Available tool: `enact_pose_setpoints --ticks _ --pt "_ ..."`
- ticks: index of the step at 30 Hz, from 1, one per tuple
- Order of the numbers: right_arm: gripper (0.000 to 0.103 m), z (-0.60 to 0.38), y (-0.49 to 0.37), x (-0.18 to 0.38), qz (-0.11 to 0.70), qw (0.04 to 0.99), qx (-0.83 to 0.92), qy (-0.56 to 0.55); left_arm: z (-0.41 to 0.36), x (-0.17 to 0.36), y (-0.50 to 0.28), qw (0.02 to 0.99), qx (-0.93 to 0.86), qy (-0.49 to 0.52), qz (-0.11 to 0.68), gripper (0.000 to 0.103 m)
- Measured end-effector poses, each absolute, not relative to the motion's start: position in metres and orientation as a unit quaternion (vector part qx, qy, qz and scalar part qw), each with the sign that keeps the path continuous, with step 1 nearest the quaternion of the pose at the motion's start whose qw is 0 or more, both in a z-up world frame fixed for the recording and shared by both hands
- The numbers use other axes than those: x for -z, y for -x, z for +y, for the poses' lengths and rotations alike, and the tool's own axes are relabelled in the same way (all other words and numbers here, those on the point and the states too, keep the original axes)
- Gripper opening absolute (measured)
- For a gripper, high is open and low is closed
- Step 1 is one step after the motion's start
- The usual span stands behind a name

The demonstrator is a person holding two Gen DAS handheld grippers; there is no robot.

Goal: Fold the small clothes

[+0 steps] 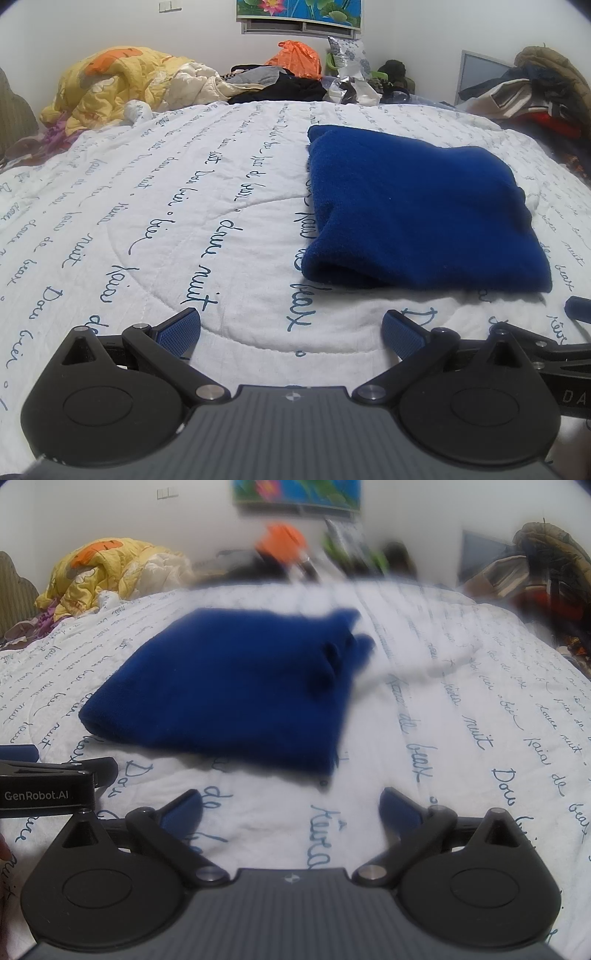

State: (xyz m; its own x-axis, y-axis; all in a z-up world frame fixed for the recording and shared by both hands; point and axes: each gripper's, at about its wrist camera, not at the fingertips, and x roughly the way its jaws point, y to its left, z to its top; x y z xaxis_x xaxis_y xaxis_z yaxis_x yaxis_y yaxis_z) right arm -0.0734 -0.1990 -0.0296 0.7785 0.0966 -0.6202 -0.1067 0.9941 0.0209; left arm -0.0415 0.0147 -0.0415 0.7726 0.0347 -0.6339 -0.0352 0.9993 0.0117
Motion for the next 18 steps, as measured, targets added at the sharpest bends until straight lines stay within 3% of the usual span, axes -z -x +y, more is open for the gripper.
enact_pose_setpoints --ticks 18 --pt "0.103 -0.199 0.0733 0.0296 0.329 0.943 -0.054 0.008 0.0187 0.0416 0.0375 0.938 0.0 -0.008 0.346 0.103"
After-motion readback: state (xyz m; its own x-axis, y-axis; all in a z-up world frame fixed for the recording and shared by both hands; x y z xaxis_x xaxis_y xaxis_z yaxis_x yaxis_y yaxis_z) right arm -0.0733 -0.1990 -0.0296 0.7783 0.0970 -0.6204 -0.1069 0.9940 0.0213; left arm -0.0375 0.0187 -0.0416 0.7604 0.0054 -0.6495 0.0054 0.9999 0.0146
